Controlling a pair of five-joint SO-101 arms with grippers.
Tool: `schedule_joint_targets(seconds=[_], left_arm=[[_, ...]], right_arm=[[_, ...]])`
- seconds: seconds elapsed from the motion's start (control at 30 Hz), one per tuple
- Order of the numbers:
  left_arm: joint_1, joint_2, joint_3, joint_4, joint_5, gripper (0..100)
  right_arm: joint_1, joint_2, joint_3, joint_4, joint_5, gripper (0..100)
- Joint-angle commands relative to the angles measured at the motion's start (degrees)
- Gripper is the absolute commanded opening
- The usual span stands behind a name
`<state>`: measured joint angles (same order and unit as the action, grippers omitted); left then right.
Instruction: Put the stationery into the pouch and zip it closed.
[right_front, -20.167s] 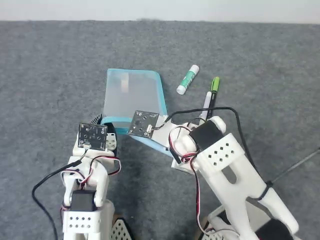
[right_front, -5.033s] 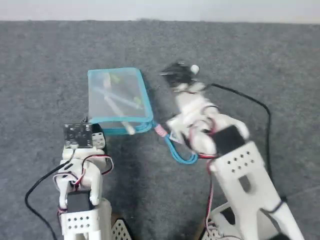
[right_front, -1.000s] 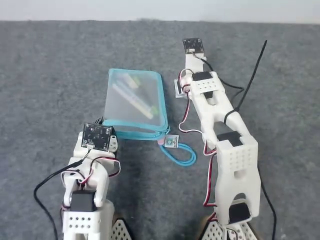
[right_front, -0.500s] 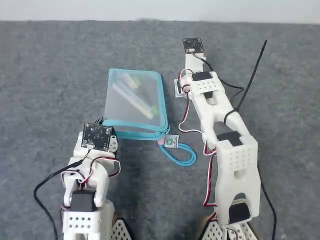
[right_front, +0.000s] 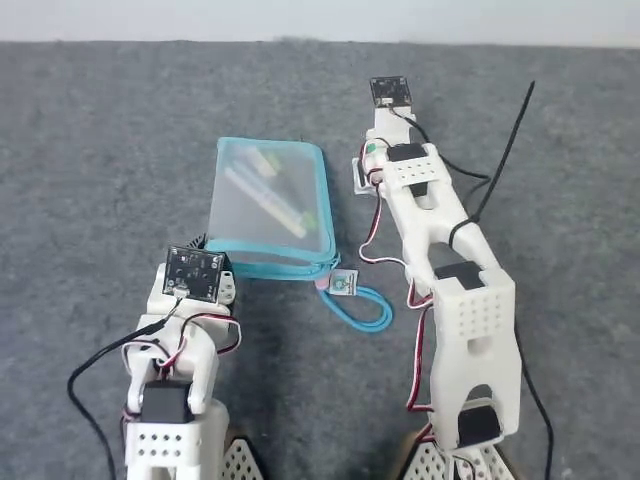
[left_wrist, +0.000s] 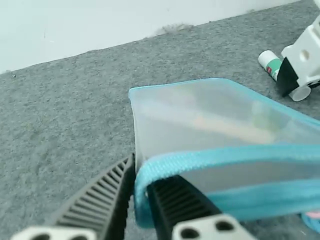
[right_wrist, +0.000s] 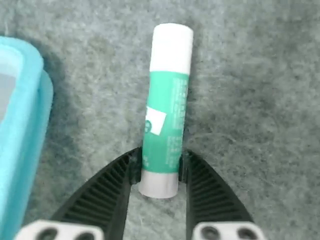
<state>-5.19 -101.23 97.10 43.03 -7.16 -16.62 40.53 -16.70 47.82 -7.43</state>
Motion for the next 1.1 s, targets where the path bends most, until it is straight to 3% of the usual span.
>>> schedule_joint_targets(seconds=[0.0,0.27,0.57,0.7,0.93,1.07], left_arm=[[0.53,-0.35,-0.4,-2.29,0.62,1],[0.62,-0.35,-0.4,-2.29,0.62,1],[0.62,-0.26,-0.4,-2.29,0.62,1],[0.62,-0.26,-0.4,-2.29,0.62,1],[0.35,-0.35,-0.4,-2.55,0.62,1],[0.53,-0.35,-0.57,-2.64,0.62,1]], right_arm=[[-0.31,-0.92,-2.02,-0.04,-0.44,5.8],[-0.31,-11.12,-2.2,15.43,0.88,5.8],[-0.92,-31.25,-2.11,42.33,15.47,5.6],[-4.88,-41.27,-1.67,53.67,24.44,1.1],[-11.56,-65.19,10.99,54.81,27.69,0.7],[-19.56,-78.81,22.42,54.64,30.33,0.7]])
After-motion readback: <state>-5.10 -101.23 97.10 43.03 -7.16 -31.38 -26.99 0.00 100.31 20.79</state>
